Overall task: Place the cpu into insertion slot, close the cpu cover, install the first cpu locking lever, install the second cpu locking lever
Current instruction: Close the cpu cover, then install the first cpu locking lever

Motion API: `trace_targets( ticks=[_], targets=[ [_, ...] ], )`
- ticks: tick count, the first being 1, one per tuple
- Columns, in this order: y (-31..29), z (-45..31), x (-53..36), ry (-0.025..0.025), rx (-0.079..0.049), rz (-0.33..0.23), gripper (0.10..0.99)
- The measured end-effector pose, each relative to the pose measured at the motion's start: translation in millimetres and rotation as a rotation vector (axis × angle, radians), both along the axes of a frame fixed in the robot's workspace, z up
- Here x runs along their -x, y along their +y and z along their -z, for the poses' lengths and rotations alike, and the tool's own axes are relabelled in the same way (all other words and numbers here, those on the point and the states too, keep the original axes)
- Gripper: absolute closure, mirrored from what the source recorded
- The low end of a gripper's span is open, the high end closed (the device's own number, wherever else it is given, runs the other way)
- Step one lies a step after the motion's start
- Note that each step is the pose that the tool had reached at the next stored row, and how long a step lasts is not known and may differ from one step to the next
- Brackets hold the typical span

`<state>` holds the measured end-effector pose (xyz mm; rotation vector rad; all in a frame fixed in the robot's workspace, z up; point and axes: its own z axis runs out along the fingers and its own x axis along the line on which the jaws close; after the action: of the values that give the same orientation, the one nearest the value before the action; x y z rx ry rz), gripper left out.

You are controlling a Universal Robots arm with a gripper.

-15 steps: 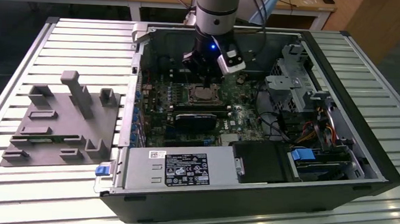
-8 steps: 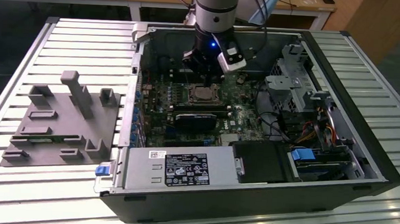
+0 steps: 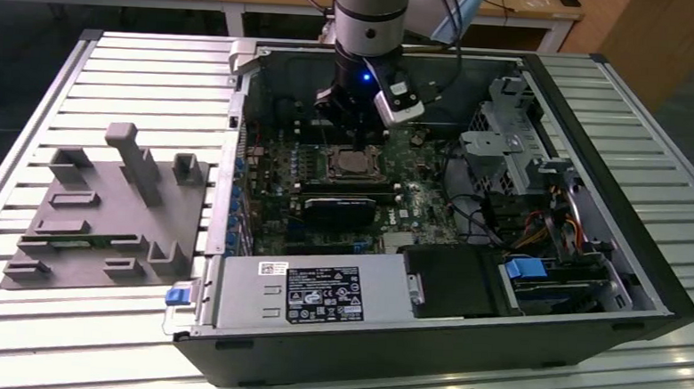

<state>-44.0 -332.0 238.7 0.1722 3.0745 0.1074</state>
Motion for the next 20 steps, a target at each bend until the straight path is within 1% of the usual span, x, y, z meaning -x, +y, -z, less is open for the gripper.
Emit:
trace_targets(
  ticks=[10,12,14,18,20],
  targets=[
    [0.0,0.0,0.5,-0.0005,0.0,0.001,0.984],
    [0.0,0.1,2.1,-0.0021,0.0,0.001,0.984],
    [0.0,0.1,2.5,-0.0022,0.0,0.001,0.984],
    [0.0,0.1,7.8,-0.0022,0.0,0.001,0.984],
    [0.0,0.2,12.5,-0.0028,0.0,0.001,0.984]
  ],
)
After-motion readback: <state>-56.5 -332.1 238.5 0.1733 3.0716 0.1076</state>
